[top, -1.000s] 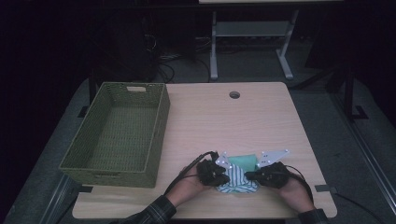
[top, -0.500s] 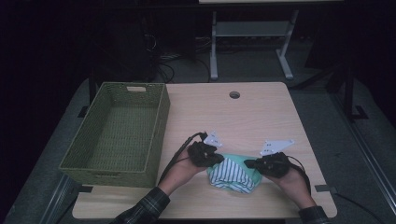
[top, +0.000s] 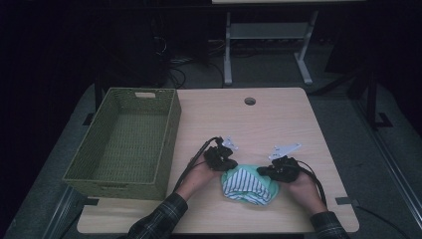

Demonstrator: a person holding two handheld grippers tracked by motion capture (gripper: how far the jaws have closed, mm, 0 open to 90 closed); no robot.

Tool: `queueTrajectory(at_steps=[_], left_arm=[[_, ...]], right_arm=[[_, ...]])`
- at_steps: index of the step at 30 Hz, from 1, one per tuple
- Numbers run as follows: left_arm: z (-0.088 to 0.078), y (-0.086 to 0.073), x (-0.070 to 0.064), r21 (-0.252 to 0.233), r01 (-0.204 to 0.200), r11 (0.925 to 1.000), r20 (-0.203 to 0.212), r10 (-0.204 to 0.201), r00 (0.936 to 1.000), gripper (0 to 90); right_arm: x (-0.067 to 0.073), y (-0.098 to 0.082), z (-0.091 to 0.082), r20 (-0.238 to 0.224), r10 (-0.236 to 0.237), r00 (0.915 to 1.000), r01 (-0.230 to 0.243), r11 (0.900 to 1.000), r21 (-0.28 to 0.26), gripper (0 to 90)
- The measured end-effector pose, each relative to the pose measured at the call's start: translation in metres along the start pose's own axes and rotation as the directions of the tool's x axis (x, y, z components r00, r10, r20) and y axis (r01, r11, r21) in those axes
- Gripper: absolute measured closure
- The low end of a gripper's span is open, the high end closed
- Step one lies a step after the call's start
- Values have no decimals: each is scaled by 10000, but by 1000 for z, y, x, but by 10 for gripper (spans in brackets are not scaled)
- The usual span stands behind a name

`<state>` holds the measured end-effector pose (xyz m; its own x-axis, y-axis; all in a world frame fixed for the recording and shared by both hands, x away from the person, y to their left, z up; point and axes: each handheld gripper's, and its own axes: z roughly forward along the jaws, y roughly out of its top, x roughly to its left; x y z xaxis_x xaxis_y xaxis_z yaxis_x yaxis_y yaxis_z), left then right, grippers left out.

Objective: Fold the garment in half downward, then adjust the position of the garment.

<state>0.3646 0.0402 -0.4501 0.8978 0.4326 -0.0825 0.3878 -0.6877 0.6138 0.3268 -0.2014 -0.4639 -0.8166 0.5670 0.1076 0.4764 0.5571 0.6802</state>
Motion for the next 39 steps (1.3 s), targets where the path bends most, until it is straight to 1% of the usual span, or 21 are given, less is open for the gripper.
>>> queueTrajectory(at_steps=[3, 5, 6, 9, 12, 13, 15, 17, 18, 19, 20, 21, 22, 24, 30, 31, 32, 33, 34, 35, 39], left_arm=[[0, -2, 1, 277, -227, 9994, -220, 233, 9995, 886], [0, -3, 2, 247, -222, 9994, -199, 227, 9995, 889], [0, -4, 2, 131, -115, 9998, -195, 117, 9997, 888], [0, -4, 1, 171, -294, 9994, -231, 298, 9993, 886], [-3, -3, 3, -42, -68, 10000, -89, 68, 9999, 868], [-6, -3, 3, -84, -43, 10000, -40, 43, 10000, 865], [-11, -2, 0, -373, 120, 9992, 103, -116, 9999, 864], [-16, -1, -5, -527, 45, 9986, 287, -30, 9996, 865], [-18, -1, -9, -736, 137, 9972, 345, -112, 9993, 866], [-21, -2, -13, -732, 39, 9973, 411, -9, 9992, 875], [-22, -3, -17, -875, 99, 9961, 480, -57, 9988, 887], [-22, -3, -17, -875, 99, 9961, 480, -57, 9988, 895], [-26, -7, -25, -957, 80, 9954, 648, -18, 9979, 897], [-29, -9, -35, -874, -119, 9961, 857, 194, 9961, 898], [-39, -13, -60, -1102, -530, 9925, 1216, 664, 9904, 898], [-40, -14, -63, -1190, -522, 9915, 1299, 676, 9892, 898], [-40, -15, -67, -1199, -557, 9912, 1388, 723, 9877, 898], [-41, -16, -70, -1202, -602, 9909, 1458, 776, 9863, 897], [-40, -17, -72, -1173, -602, 9913, 1570, 783, 9845, 898], [-39, -18, -74, -1148, -593, 9916, 1711, 785, 9821, 898], [-33, -22, -83, -920, -732, 9931, 1909, 898, 9775, 897]], right_arm=[[-1, -2, 1, 3, -83, 10000, 83, 9999, -63, 900], [0, -4, 0, -29, -18, 10000, 17, 9999, -121, 900], [-1, -4, 0, -37, 52, 10000, -52, 9999, -164, 900], [0, -4, 0, 42, -32, 10000, 33, 9998, -173, 900], [1, -3, -1, 37, -66, 10000, 67, 9998, -167, 900], [0, -3, -2, -19, 61, 10000, -62, 9998, -205, 900], [-2, -1, -6, -19, 40, 10000, -41, 9990, -449, 900], [-4, 2, -10, -14, 154, 9999, -154, 9981, -591, 900], [-6, 4, -11, 15, 69, 10000, -68, 9974, -715, 900], [-6, 6, -12, 9, 148, 9999, -147, 9970, -759, 900], [-7, 7, -13, -18, 240, 9997, -241, 9965, -796, 900], [-9, 8, -12, 34, 140, 9999, -137, 9962, -861, 900], [-10, 10, -12, 26, 203, 9998, -201, 9962, -852, 900], [-11, 14, -12, 18, 285, 9996, -282, 9958, -872, 900], [-14, 24, -4, 43, 190, 9998, -186, 9958, -895, 900], [-15, 26, -2, 57, 111, 9999, -106, 9958, -909, 900], [-15, 27, -1, 25, 199, 9998, -196, 9961, -862, 900], [-16, 28, 2, 86, 66, 9999, -58, 9964, -845, 900], [-16, 29, 3, 88, 159, 9998, -151, 9969, -777, 900], [-17, 30, 5, 120, 94, 9999, -85, 9972, -744, 900], [-18, 32, 12, 195, 157, 9997, -145, 9981, -591, 900]])
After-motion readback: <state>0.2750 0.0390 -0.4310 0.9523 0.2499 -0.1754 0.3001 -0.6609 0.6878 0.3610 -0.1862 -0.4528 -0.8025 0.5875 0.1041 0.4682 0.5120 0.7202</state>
